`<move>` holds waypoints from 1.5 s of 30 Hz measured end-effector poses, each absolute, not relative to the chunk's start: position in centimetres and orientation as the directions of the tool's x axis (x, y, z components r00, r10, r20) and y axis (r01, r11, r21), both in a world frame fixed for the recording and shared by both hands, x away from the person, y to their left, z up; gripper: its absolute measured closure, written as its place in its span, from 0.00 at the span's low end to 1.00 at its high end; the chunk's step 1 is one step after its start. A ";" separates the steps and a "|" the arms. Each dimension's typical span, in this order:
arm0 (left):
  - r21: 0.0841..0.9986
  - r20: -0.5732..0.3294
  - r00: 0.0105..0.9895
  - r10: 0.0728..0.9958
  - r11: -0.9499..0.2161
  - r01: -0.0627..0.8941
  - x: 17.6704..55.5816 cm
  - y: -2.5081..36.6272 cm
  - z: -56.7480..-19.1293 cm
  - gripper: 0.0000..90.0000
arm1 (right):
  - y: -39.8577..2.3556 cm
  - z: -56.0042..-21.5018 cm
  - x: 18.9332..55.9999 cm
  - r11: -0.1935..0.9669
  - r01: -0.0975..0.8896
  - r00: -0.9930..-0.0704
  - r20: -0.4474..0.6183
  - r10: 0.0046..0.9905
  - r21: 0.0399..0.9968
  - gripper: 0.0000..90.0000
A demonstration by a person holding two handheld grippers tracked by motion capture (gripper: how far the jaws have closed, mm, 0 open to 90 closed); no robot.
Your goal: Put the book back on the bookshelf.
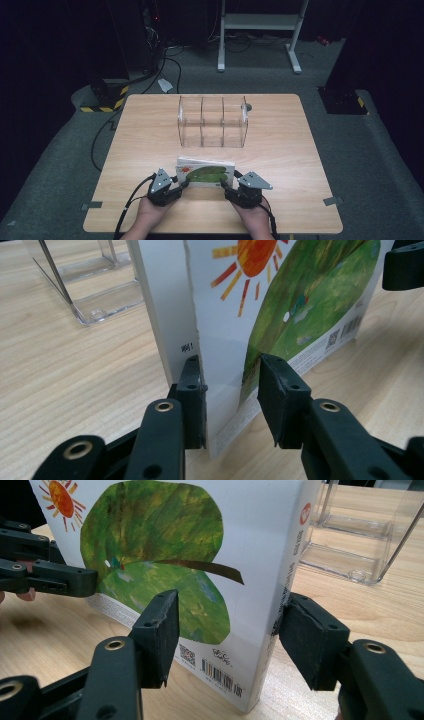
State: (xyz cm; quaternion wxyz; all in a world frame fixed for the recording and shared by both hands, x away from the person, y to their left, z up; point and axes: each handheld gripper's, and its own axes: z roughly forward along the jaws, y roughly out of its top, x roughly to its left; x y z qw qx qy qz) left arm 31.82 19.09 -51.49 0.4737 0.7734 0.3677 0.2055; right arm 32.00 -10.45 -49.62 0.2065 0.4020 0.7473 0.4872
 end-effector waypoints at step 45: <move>0.790 0.024 0.479 0.878 -0.310 0.528 33.6 25.3 -52.3 0.43 | -10.0 -48.5 33.8 0.247 0.357 -0.706 0.087 0.703 0.901 0.45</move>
